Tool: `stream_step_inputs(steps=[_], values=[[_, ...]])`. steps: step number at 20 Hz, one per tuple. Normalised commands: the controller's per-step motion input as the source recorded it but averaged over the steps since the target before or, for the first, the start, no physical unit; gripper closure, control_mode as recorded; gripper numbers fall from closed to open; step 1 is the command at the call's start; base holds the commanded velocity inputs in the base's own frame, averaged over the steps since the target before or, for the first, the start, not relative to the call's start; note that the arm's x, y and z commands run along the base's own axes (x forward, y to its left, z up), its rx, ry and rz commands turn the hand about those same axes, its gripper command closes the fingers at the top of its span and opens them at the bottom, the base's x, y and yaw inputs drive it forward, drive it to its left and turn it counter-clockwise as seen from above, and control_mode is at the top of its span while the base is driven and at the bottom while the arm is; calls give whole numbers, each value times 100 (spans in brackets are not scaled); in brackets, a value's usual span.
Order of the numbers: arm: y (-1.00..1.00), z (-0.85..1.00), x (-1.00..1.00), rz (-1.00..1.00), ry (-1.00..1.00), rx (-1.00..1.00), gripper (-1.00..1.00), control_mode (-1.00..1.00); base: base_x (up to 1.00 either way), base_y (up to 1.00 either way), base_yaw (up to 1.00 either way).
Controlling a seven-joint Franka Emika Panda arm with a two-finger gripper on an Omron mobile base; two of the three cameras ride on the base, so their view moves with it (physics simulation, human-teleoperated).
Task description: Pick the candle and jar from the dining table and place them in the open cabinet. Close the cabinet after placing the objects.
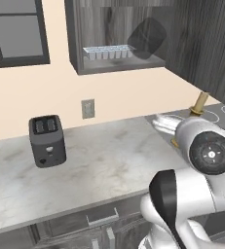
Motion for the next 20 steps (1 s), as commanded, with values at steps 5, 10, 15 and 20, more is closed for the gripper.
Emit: stream_step_inputs(steps=[5, 10, 15, 20], values=[[-5, 4, 9, 15, 0, 0, 100, -100, 0, 0, 0], [0, 4, 34, 9, 0, -1, 100, -100, 0, 0, 0], [0, 0, 39, 13, 0, -1, 100, -100, 0, 0, 0], [6, 12, 26, 12, -4, -5, 100, -100, 0, 0, 0]])
